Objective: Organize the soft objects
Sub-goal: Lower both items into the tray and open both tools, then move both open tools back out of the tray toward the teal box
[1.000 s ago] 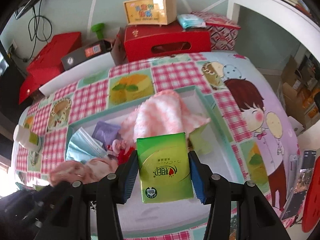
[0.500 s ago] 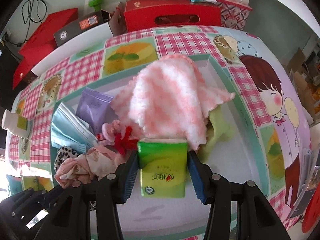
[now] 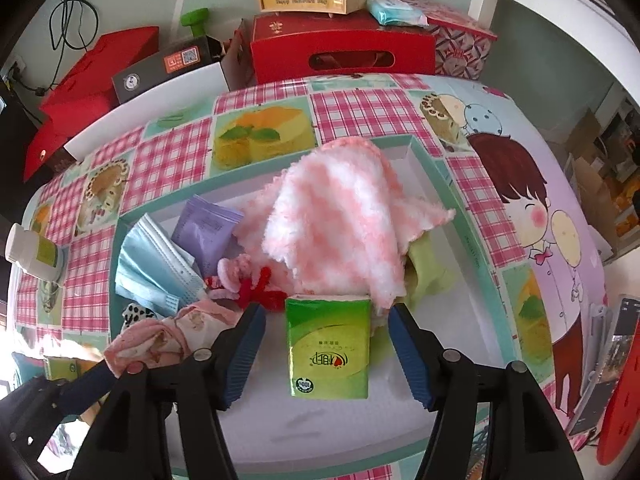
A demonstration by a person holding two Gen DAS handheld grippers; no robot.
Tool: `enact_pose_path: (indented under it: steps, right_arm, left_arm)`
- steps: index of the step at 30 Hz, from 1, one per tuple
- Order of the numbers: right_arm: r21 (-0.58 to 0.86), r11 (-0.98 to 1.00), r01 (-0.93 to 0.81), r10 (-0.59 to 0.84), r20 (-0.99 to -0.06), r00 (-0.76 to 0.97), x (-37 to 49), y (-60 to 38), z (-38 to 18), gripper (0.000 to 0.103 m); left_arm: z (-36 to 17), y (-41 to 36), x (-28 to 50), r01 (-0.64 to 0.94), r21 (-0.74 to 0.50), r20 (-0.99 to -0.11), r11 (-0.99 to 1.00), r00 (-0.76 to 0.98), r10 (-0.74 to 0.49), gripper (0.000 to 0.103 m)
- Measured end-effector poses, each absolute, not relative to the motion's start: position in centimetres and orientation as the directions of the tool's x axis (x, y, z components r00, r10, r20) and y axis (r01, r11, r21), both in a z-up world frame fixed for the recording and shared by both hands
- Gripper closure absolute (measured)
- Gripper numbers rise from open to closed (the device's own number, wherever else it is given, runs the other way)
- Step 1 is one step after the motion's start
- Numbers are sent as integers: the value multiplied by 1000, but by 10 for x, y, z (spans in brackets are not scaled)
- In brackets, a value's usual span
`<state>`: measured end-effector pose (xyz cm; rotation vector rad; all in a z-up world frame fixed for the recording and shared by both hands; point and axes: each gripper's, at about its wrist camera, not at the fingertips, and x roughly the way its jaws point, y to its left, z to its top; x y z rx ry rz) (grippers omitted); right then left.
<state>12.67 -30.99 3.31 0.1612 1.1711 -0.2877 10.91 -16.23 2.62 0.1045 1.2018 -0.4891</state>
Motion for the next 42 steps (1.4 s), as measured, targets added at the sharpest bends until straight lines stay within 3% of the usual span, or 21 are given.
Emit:
enact_pose_path:
  steps: [6,7,9,15,20,22,23,29,42]
  right_arm:
    - [-15,948,317,-147,-906,397,123,-311,47,35]
    - [-15,948,319,-149,-904,401,122,-311,48,35]
    - [-14,947,321,-151,-902,405,121,-311,50,35]
    - [-20,949,314,-151,-904,400,122,-308,49,35]
    - [-35,955,295,-156,-903,399,124,-304,47,18]
    - [-40,957,286,-158,-900,405,125,-302,47,13]
    - [-38,958,283,-157,-897,413,125,-301,47,3]
    - [-28,964,266,-147,-886,440,126,-295,51,0]
    - [-34,968,249,-146,-883,446,126,-290,53,0]
  left_arm:
    - [39,-154,109,419,-183,-897,889,299,-326,59]
    - [42,-151,111,411,-184,-893,893,309,-326,57]
    - [45,-145,113,398,-179,-889,900,327,-321,39]
    - [51,-117,128,315,-185,-873,931,383,-302,37]
    - [48,-93,140,221,-162,-864,962,439,-247,27]
    - [46,-84,144,179,-165,-855,970,464,-231,14]
    - [45,-79,147,158,-169,-850,973,476,-225,10]
    - [38,-63,153,80,-173,-845,982,500,-189,9]
    - [46,-62,150,81,-194,-809,978,550,-206,9]
